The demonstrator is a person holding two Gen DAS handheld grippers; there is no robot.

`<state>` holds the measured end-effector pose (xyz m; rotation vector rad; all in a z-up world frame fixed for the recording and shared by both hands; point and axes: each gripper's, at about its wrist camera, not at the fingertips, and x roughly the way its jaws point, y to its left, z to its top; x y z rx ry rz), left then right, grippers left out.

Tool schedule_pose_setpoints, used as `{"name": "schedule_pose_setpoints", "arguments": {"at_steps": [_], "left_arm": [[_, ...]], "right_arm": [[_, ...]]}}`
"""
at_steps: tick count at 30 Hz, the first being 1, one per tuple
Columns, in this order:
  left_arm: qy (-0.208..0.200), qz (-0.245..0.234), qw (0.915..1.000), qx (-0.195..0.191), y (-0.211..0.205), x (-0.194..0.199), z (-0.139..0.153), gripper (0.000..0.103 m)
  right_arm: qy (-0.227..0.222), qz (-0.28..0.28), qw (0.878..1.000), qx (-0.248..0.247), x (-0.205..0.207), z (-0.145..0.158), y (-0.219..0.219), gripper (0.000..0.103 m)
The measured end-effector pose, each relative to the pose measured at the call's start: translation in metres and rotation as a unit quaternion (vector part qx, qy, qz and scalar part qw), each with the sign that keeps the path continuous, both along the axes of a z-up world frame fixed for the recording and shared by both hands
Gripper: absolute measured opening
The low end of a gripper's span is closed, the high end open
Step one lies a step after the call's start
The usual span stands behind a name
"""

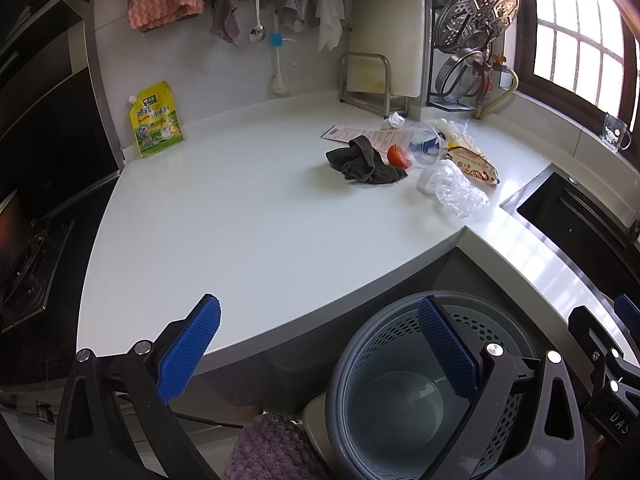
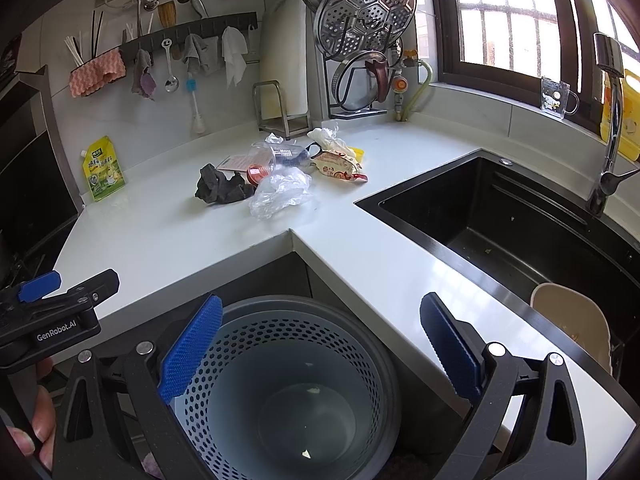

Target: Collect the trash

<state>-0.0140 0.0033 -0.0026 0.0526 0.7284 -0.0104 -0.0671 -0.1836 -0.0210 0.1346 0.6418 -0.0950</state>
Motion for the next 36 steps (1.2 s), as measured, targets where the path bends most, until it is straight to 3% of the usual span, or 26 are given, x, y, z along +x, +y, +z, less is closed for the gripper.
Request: {"name": "schedule_pose_setpoints", "arguments": {"at_steps": [23,36], "left_arm": [[0.002,-0.001,1.0000,0.002,0.001,0.002,-0.004,0.097],[-0.004,0.022,0.9997,0.006,0.017,0.041,-0.022,0.097]], "right_arm": [[0.004,0.007,1.000,0.006,0.001,0.000,0.001,0.095],[0.029,0.018,0.999,0.003,0.042,-0.030,-0.001,0.095]]}}
